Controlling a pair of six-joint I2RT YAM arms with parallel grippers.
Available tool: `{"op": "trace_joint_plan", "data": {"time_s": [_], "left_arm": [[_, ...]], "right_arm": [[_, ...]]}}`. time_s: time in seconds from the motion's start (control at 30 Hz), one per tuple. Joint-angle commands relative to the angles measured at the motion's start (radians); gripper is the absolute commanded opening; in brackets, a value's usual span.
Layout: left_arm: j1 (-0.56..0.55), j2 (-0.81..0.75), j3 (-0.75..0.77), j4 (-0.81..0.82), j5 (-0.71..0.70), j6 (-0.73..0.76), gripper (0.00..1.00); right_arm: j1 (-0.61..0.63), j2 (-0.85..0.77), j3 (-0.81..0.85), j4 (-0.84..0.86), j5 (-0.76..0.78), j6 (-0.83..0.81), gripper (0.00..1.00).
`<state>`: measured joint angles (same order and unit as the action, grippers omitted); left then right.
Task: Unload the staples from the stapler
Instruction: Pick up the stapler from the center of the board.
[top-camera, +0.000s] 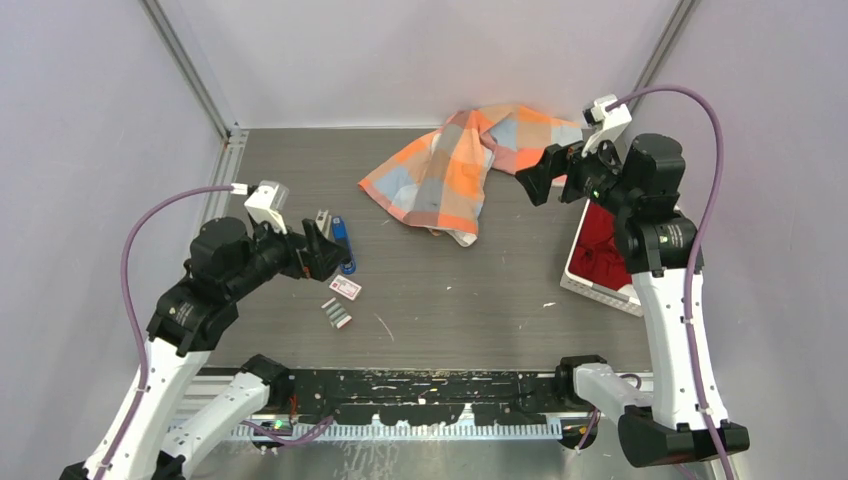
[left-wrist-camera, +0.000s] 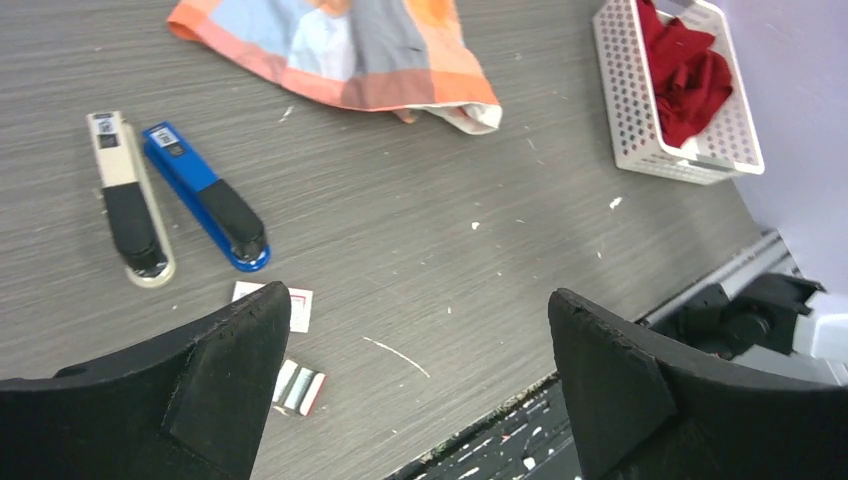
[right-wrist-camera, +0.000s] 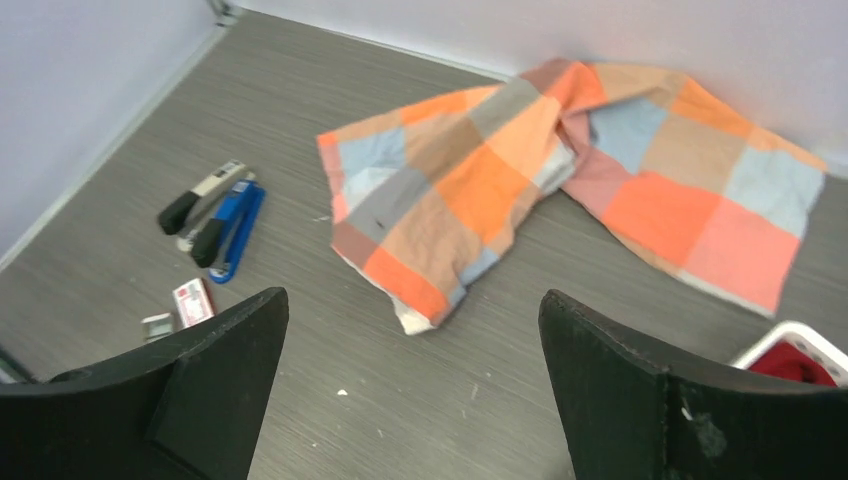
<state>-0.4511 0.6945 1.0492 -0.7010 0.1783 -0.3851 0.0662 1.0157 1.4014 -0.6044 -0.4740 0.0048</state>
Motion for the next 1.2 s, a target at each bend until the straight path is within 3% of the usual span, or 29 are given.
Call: {"op": "trace_joint_plan", "data": {"time_s": [0.0,0.13,0.43,0.8,1.17], "left_arm": [[0.074,0.014,0.012,0.005,-0.029,-0.012,0.99],[0.143,0.01,-0.003,0.01,-0.015,-0.049,1.0],[0.248,-0.042,-0.096,0.039,0.03,-0.161,0.99],[0.259,-0.115,-0.204,0.056,0.074,-0.261,0.98],[0.259,-0.158,-0.381,0.151,0.221,-0.402,0.94]], "right_arm": [[-0.02,0.01,-0.012,-0.008,0.133,-0.012,1.0],[-0.038,0.004,-0.045,-0.029,0.183,-0.047,1.0],[-0.068,-0.036,-0.126,-0.215,-0.01,-0.424,1.0],[-0.078,0.176,0.015,-0.464,-0.188,-0.607,1.0],[-0.081,0.161,-0.174,-0.311,-0.274,-0.57,1.0]]}}
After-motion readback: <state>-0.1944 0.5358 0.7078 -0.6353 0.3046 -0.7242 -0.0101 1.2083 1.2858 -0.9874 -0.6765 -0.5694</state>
